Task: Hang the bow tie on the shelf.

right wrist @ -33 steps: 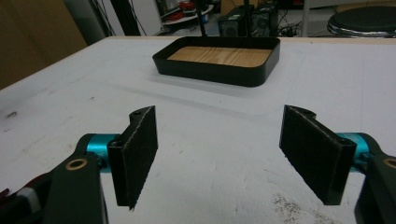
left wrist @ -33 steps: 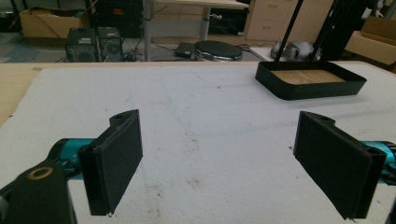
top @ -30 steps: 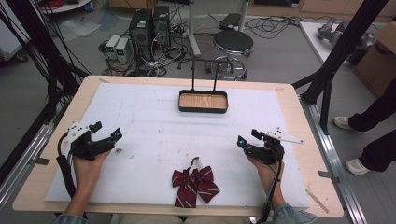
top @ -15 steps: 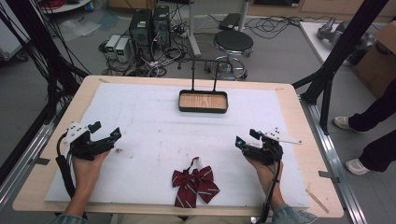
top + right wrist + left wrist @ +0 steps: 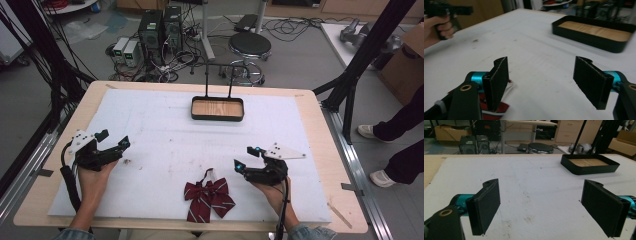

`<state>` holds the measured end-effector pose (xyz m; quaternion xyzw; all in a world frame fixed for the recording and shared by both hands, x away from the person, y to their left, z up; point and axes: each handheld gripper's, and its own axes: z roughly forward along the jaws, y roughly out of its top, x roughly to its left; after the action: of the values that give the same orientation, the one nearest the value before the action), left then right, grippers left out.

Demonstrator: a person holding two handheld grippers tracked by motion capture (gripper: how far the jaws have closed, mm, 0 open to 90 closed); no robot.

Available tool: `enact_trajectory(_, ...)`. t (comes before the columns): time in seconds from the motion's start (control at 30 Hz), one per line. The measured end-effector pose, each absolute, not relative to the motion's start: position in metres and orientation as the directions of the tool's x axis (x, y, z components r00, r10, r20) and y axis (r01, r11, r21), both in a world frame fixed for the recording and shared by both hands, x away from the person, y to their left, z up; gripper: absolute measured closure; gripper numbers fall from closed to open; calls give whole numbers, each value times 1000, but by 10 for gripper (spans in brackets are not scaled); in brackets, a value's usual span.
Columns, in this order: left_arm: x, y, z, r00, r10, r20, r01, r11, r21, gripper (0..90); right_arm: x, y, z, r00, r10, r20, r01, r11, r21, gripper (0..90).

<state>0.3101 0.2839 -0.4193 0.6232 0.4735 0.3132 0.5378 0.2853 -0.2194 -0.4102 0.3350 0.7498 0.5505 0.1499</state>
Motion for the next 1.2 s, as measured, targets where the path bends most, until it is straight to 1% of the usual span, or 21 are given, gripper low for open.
enact_trajectory(0.17,310,285,-418,352,928,-127,247,39,968,160,280,-200,-413,-770,622,142,345,218,913,278)
enact_trajectory(0.23,310,285,-417,352,927,-128,246,40,968,160,276,-190,-415,-793,594,135,342,250,906,278)
enact_trajectory(0.27,310,284,-417,355,926,-127,246,38,969,160,273,-181,-416,-814,569,118,329,284,900,279)
enact_trajectory(0.47,309,285,-417,354,926,-130,245,43,969,160,268,-161,-420,-850,519,92,311,353,883,292)
enact_trajectory(0.53,308,286,-416,353,926,-132,244,45,969,160,269,-151,-424,-865,495,76,306,401,864,292)
enact_trajectory(0.63,307,287,-416,351,927,-133,238,50,970,160,269,-146,-427,-869,488,76,312,423,851,293)
enact_trajectory(0.67,307,287,-415,352,926,-134,238,50,970,160,270,-141,-429,-877,477,66,306,448,840,313)
enact_trajectory(0.7,307,287,-415,349,927,-135,239,51,970,160,270,-141,-429,-877,477,66,306,448,840,313)
enact_trajectory(0.73,307,287,-415,349,927,-136,238,53,970,160,269,-137,-431,-885,463,54,297,471,831,317)
enact_trajectory(0.9,306,289,-416,347,928,-139,240,56,969,160,269,-131,-435,-892,450,40,291,504,813,335)
enact_trajectory(1.2,305,289,-415,349,926,-143,238,60,969,160,269,-126,-441,-904,426,30,286,552,783,397)
